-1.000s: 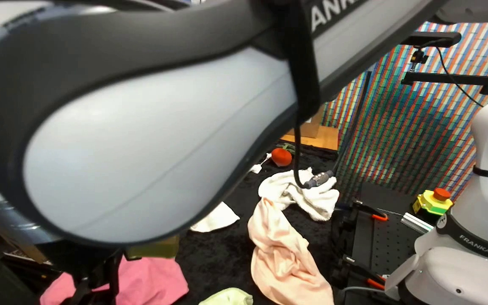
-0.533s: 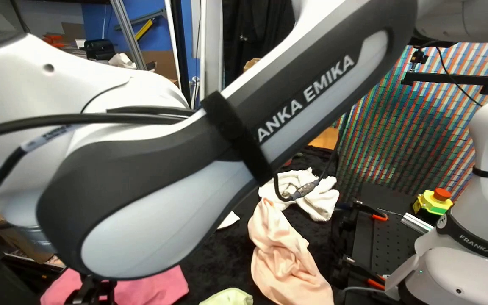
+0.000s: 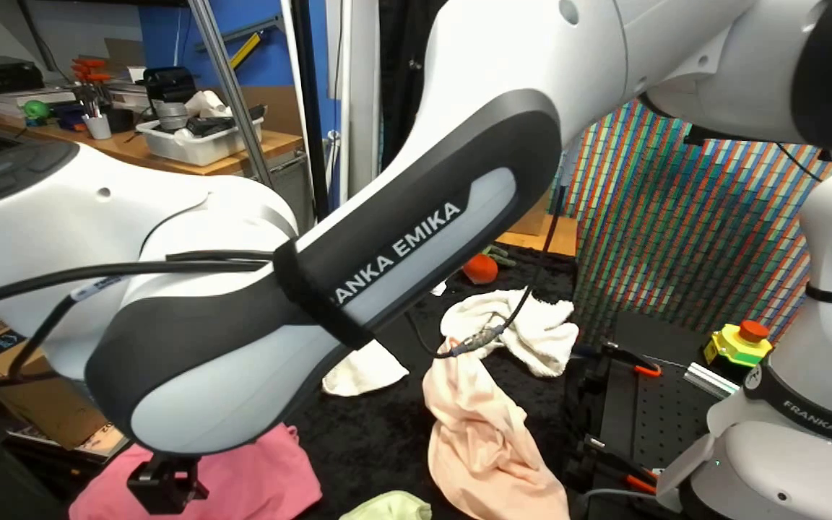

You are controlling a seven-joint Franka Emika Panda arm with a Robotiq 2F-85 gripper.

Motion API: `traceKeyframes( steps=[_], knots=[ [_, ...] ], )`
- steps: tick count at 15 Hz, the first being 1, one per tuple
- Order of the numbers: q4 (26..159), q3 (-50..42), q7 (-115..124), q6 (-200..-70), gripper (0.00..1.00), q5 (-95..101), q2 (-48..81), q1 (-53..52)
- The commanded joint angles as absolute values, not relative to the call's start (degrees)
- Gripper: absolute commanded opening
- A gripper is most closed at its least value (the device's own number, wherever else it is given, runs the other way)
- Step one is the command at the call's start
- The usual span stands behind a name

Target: Pile up all the objects on the black table

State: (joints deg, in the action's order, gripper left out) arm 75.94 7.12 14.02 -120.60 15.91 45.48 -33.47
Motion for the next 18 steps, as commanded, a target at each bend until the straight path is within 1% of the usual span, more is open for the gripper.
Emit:
traceKeyframes(
  steps=[1, 8, 18],
  knots=[
    [67.54, 6.21, 14.95, -118.97, 1.00, 14.66, 50.81, -33.22],
    [61.39, 5.64, 16.58, -117.18, 1.00, 11.52, 56.54, -30.96],
    [59.94, 7.26, 16.83, -113.50, 1.00, 7.16, 59.31, -29.38]
  ],
)
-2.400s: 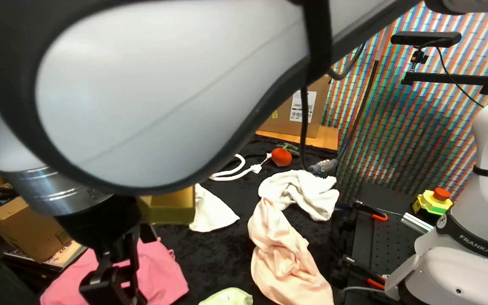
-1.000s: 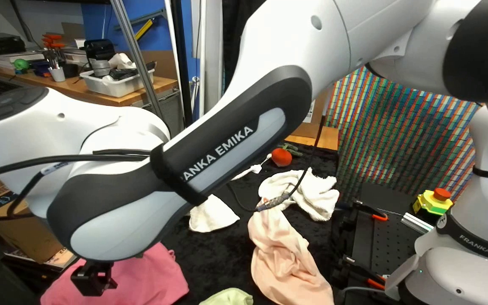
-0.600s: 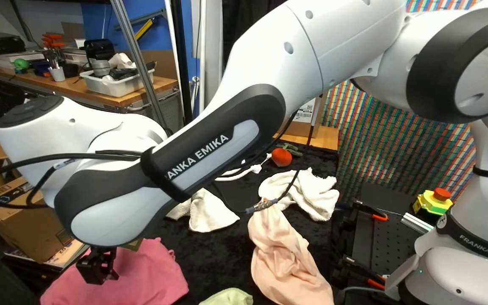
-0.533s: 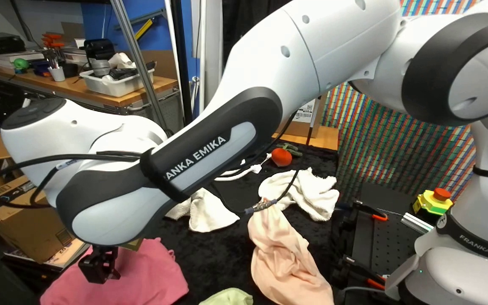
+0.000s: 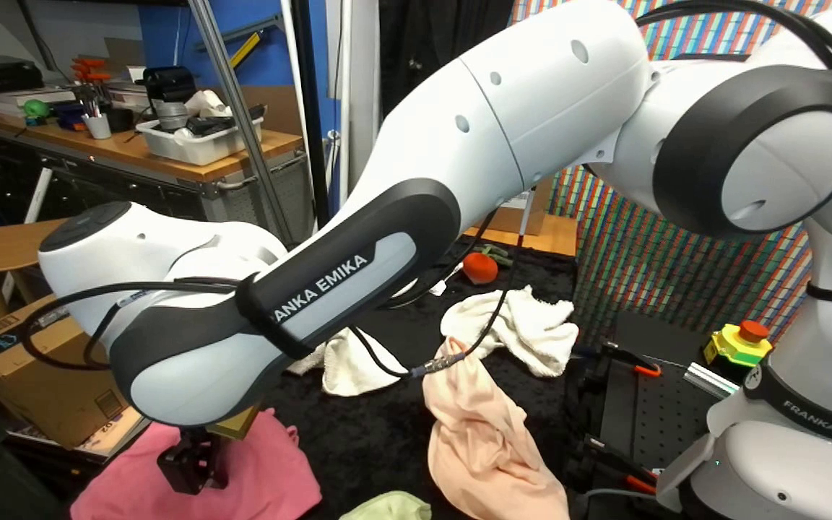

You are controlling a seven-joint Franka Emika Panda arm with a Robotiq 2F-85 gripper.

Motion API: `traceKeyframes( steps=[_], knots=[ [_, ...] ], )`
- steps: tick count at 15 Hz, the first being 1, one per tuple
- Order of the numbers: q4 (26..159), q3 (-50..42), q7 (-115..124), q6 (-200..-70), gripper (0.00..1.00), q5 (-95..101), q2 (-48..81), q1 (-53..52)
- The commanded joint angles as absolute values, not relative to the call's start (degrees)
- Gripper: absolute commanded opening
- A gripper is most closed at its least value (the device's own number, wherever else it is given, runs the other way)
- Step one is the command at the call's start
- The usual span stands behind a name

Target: Pile up all the objects on the black table

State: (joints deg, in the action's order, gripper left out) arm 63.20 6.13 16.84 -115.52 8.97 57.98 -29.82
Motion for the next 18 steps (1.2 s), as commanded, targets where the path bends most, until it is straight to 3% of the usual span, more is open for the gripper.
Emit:
traceKeyframes(
  steps=[1, 2, 4, 7, 12, 14, 18],
  knots=[
    [59.92, 7.53, 16.58, -113.30, 0.98, 6.65, 59.21, -29.35],
    [59.96, 7.82, 16.30, -113.25, 0.76, 6.32, 59.20, -29.32],
    [59.72, 8.37, 16.00, -112.88, 0.68, 5.64, 59.36, -29.12],
    [59.88, 9.07, 15.37, -111.82, 0.42, 4.84, 59.33, -28.60],
    [61.27, 8.63, 15.76, -110.32, 0.06, 6.04, 57.88, -29.28],
    [62.44, 8.27, 16.07, -110.32, 0.02, 7.08, 56.42, -30.20],
    [66.07, 7.47, 17.05, -111.62, 0.07, 10.71, 51.35, -32.80]
  ],
)
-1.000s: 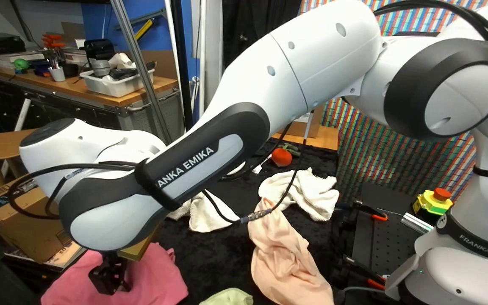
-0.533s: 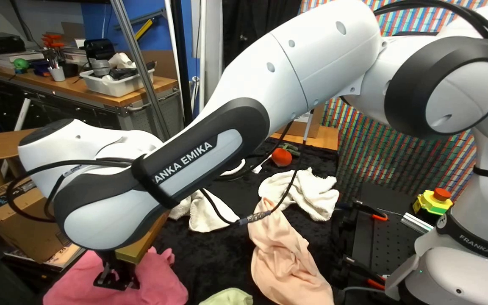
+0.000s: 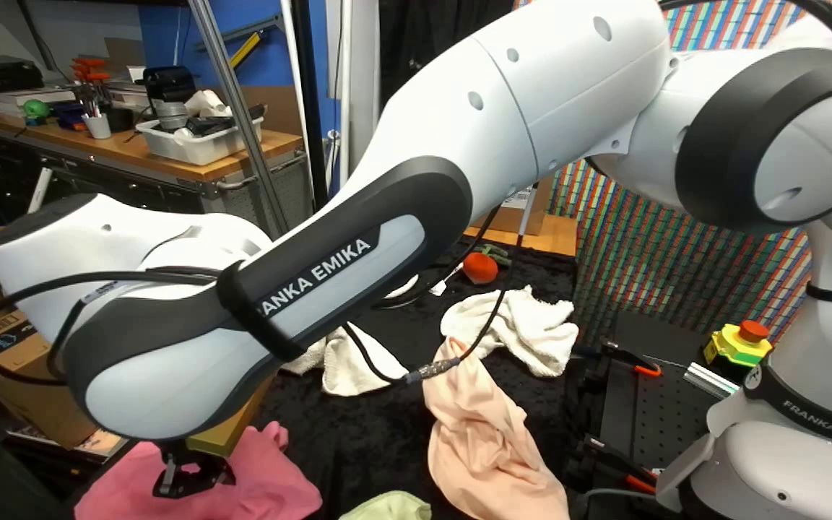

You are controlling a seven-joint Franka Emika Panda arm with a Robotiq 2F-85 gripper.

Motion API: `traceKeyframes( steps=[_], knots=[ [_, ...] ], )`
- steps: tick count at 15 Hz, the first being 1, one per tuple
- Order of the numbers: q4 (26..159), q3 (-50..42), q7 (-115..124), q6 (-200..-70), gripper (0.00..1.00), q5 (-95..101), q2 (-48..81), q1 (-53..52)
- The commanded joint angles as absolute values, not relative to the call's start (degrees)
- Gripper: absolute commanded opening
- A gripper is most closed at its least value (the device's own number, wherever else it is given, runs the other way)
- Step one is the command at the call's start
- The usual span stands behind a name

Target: Pile up all the objects on the black table

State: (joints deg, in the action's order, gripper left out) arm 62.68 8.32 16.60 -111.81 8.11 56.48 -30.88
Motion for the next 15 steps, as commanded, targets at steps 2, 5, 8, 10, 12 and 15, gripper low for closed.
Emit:
traceKeyframes(
  steps=[2, 5, 8, 10, 12, 15],
  knots=[
    [68.07, 6.95, 18.31, -112.75, 0.07, 12.98, 48.02, -34.01],
    [71.25, 5.24, 21.22, -113.82, 0.07, 16.99, 42.41, -35.38],
    [75.23, 2.41, 25.75, -115.06, 0.07, 21.59, 37.02, -35.44],
    [77.50, 0.56, 27.73, -115.00, 0.07, 23.37, 33.96, -34.57],
    [79.47, -1.77, 29.60, -114.88, 0.07, 24.69, 31.45, -33.66],
    [83.41, -4.92, 31.27, -114.77, 0.07, 24.97, 27.31, -31.44]
  ],
)
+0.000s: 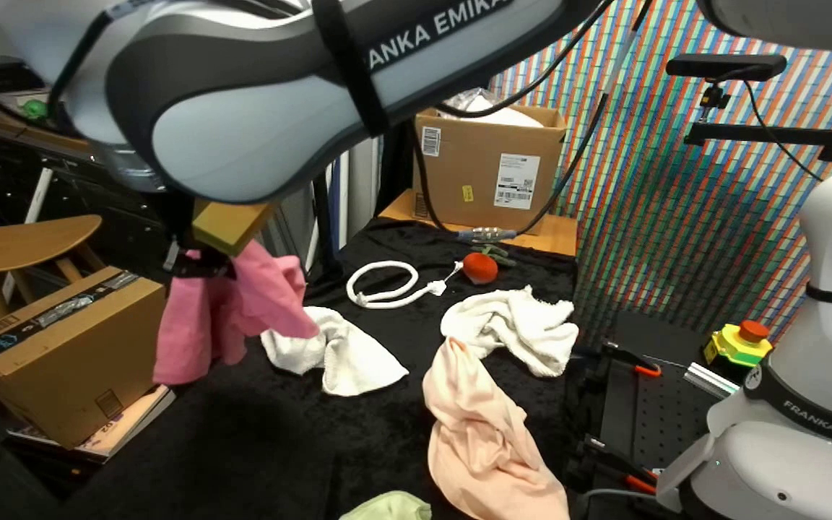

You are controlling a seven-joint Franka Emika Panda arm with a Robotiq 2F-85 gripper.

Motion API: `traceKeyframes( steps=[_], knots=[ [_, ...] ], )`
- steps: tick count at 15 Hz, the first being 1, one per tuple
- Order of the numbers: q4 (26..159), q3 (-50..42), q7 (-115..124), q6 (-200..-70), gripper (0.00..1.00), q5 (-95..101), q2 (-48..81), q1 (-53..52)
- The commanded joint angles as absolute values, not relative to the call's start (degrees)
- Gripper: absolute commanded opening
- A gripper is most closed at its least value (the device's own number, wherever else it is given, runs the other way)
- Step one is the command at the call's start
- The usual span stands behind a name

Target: Pile up all the objects on the black table

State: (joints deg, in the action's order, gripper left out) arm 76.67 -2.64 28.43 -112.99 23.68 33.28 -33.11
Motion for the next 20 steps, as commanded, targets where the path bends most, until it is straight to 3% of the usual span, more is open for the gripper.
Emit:
traceKeyframes(
  steps=[1, 15, 16, 17, 18, 20],
  knots=[
    [84.96, -6.06, 31.91, -115.06, 0.07, 25.10, 26.19, -30.72],
    [99.21, -5.63, 36.26, -118.82, 0.07, 25.87, 20.59, -13.71],
    [99.53, -5.78, 36.99, -119.34, 0.09, 25.99, 21.09, -13.18],
    [100.10, -5.85, 37.45, -119.67, 0.35, 25.84, 20.99, -12.63],
    [100.65, -5.86, 37.59, -119.71, 0.35, 25.65, 20.86, -12.13],
    [101.79, -5.93, 38.11, -120.08, 0.45, 25.53, 20.63, -11.41]
  ],
)
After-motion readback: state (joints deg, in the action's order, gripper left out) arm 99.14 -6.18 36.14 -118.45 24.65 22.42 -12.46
